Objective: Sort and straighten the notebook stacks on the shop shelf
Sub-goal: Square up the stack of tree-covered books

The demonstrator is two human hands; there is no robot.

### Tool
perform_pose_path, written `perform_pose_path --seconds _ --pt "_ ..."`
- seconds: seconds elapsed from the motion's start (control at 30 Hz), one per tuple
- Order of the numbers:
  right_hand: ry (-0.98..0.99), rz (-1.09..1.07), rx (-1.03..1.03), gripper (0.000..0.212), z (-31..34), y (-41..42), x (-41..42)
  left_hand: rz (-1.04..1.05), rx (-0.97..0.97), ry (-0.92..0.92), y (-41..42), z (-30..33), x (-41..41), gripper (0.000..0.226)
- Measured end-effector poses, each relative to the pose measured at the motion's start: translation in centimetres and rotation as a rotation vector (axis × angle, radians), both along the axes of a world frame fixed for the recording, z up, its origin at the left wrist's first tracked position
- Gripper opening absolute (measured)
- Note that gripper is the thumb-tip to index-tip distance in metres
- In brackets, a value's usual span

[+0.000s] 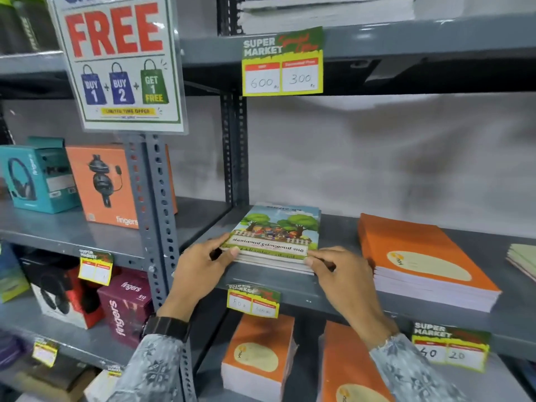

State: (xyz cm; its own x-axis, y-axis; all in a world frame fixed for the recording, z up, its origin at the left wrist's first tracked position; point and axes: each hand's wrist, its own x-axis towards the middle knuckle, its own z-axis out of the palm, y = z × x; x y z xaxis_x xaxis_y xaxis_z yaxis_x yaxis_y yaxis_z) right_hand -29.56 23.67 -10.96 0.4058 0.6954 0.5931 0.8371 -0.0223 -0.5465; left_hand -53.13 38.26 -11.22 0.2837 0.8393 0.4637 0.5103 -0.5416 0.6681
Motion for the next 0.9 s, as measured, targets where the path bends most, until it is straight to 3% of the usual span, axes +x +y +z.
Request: perform_pose_path --seconds 0.4,0.9 --pt "-0.099 -0.074 -0.029 0.030 -0.4 -0.3 -1.0 0.110 -0.046 -0.221 0.4 -0.7 0.9 0.037" --pt "0.017 -0.113 -0.112 0.029 -0.2 0.4 -0.8 0.157 -0.038 -0.172 0.2 -0.8 1.2 0.034"
